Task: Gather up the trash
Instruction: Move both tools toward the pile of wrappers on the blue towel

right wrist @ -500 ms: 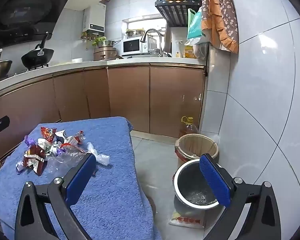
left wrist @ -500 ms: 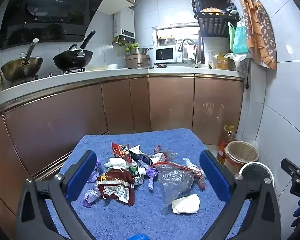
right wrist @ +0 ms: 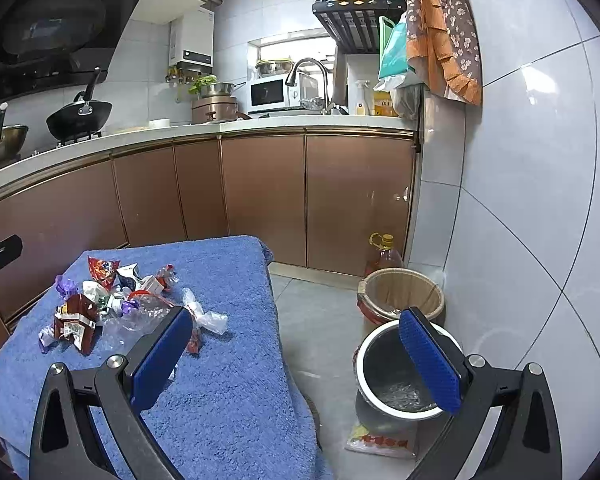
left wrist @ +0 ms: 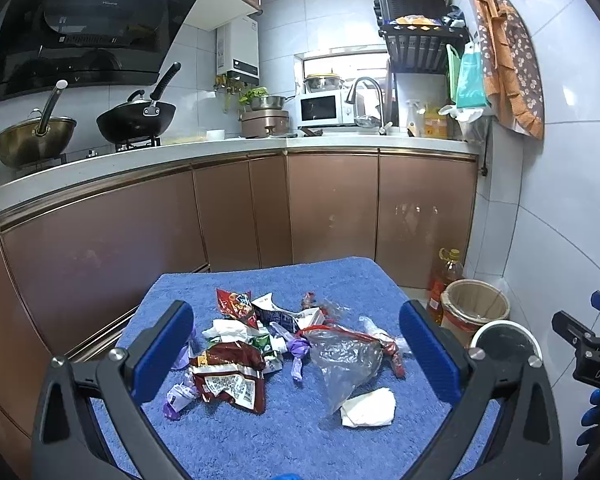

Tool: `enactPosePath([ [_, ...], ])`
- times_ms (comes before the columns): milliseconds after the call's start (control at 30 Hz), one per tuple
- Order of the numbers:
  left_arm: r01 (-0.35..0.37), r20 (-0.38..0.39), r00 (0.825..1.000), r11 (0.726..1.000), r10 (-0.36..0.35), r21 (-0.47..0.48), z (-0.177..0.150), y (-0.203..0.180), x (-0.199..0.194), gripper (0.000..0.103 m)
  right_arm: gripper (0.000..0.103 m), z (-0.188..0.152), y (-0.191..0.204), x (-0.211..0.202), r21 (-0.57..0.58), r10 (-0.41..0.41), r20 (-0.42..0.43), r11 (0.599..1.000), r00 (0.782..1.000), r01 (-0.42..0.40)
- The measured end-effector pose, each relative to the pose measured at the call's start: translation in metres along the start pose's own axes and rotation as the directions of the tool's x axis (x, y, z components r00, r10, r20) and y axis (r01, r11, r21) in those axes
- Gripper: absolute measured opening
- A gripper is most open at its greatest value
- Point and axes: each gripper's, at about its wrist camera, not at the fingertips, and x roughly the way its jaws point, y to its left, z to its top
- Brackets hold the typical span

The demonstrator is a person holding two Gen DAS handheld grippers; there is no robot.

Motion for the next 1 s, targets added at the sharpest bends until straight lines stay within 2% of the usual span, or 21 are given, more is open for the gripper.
enactPosePath([
  [233,-0.002,-0.008,1.000,0.999,0.002,-0.037,0.006,0.024,0.007,0.103,0.103,0.011,0.009,0.003,0.009,0.012,0.049,1.000,0.999,-0.012],
  [400,-0.017,-0.048,0.999,0.997,0.013,-0.072,0.001,0.048,0.021,0.103,0.103,0.013,0.016,0.018,0.052,0.129,0.014,0.990,0.992,-0.129],
  [467,-0.032,-0.066,0.997,0.996,0.027,-0.082,-0.003,0.058,0.027,0.103,0.103,0.016,0.023,0.019,0.070,0.164,0.063,0.983,0.984,-0.169],
  [633,-0.032,-0.122,0.992,0.995,0.020,-0.097,-0.020,0.079,0.043,0.103,0.103,0.015,0.046,0.051,-0.008,0.217,-0.048,0.976,0.975,-0.217],
  [700,-0.027,-0.162,0.987,0.994,0.009,-0.108,-0.032,0.086,0.052,0.103,0.103,0.005,0.046,0.066,0.022,0.255,-0.161,0.967,0.953,-0.255],
  [767,-0.034,-0.193,0.981,0.993,0.012,-0.109,-0.040,0.092,0.060,0.103,0.103,0.001,0.051,0.081,0.024,0.300,-0.215,0.953,0.930,-0.302],
  [833,-0.050,-0.231,0.973,0.993,0.025,-0.103,-0.051,0.099,0.069,0.103,0.095,-0.002,0.056,0.092,0.003,0.317,-0.239,0.945,0.918,-0.326],
  [867,-0.054,-0.246,0.969,0.993,0.027,-0.104,-0.056,0.103,0.073,0.103,0.087,-0.004,0.061,0.101,-0.019,0.322,-0.235,0.942,0.917,-0.336],
  [900,-0.054,-0.261,0.965,0.993,0.024,-0.106,-0.061,0.108,0.076,0.103,0.081,-0.006,0.065,0.107,-0.013,0.339,-0.248,0.935,0.907,-0.353],
  [1000,-0.055,-0.309,0.951,0.993,0.020,-0.106,-0.074,0.121,0.084,0.103,0.069,-0.011,0.071,0.126,-0.013,0.357,-0.288,0.927,0.889,-0.376],
])
